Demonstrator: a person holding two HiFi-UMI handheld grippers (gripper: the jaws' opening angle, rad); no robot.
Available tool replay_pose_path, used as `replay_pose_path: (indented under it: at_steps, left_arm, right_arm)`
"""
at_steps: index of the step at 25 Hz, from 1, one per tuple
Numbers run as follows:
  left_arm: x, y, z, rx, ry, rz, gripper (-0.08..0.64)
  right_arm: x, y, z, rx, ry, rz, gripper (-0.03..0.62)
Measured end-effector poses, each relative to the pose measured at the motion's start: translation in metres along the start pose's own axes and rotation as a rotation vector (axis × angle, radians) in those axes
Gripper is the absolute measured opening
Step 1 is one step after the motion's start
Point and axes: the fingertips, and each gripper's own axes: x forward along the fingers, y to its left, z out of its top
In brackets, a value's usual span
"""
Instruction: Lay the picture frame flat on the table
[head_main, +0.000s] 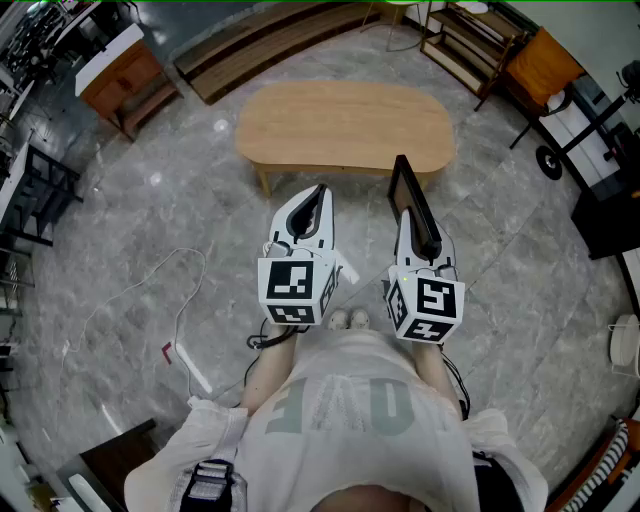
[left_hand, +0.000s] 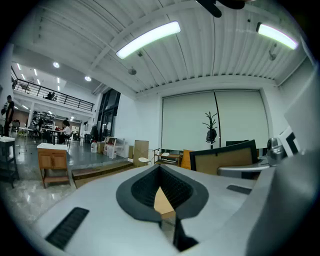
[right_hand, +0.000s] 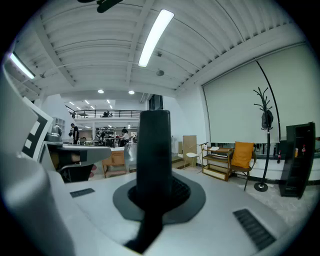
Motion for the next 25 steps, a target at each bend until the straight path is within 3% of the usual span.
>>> replay_pose_path:
  at_steps: [11, 25]
  left_arm:
    - [0.006, 0.002, 0.003, -0.001, -0.010, 0.043, 0.010]
    - [0.009, -0.002, 0.008, 0.010, -0.040, 0.128, 0.011]
  right_arm:
    - [0.003, -0.015, 0.002, -0.012, -0.011, 0.012, 0.017]
    - [0.009, -0.042, 0.001, 0.046, -0.058, 0.068, 0.017]
